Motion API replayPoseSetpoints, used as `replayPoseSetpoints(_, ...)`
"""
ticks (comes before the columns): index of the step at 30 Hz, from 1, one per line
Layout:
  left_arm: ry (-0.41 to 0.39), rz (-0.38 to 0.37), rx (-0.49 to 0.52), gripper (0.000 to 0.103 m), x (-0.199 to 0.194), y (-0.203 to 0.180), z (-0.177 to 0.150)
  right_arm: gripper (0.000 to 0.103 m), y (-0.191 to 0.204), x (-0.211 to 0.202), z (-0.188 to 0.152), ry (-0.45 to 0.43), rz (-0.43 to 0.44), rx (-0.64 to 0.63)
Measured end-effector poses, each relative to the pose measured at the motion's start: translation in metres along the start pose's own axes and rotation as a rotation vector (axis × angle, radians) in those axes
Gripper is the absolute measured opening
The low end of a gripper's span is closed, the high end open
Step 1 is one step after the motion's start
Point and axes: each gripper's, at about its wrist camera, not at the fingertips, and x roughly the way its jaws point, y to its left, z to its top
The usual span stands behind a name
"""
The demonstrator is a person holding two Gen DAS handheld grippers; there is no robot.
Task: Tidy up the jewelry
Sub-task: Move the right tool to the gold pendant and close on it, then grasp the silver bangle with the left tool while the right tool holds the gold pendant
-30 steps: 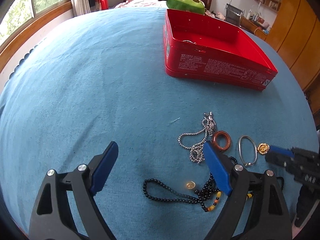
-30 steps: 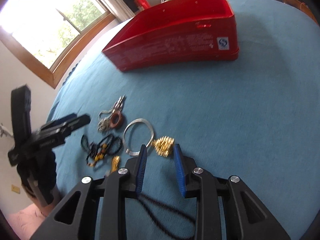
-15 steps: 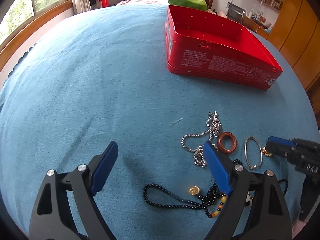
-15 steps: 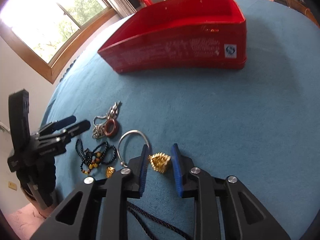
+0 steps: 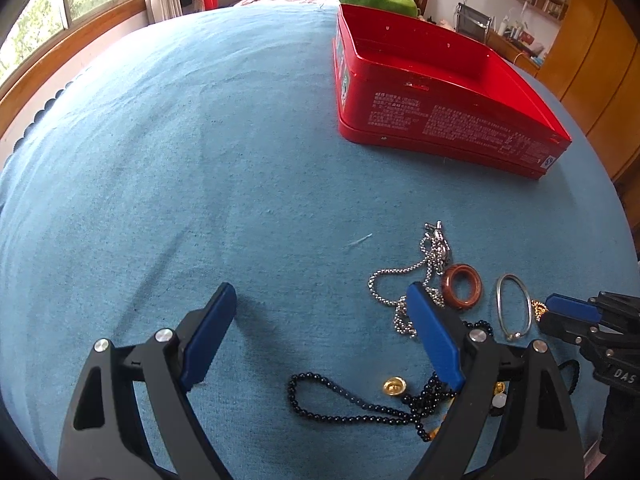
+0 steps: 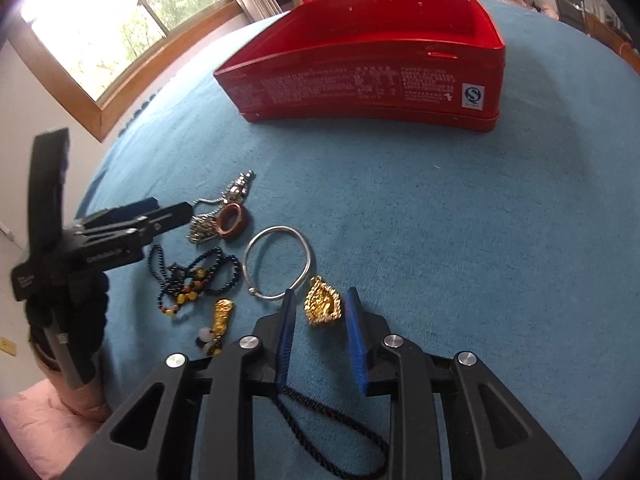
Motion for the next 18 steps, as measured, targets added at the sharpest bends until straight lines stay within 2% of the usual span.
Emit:
replayPoseSetpoints(2,-0.001,0.000,0.000,0.086,0.000,0.000,0.001,0.025,0.010,0.002,0.000,-0.001,-0.049,-0.051)
replayPoseSetpoints(5,-0.002,0.000,0.002,0.086,0.001,-0.002,0.002,0.020,0.025,0.007,-0.003,-0.012,-0.141,-0.130)
replayPoseSetpoints(7,-0.001,-0.007,0.004,0.086,0.000,-0.003,0.001,0.019,0.029,0.007,-0.005,-0.021,-0.161,-0.150)
replayPoseSetpoints(14,-0.006,-0.078,0.032,0.085,-0.022,-0.024,0.000,0.019,-0.002,-0.009,-0.004,-0.063,-0.076,-0.005)
replayPoseSetpoints(18,0.037,-0.148,0.088,0.078,-0.025,-0.055,-0.004,0.019,-0.024,-0.025,-0.008,-0.093,-0.066,0.076)
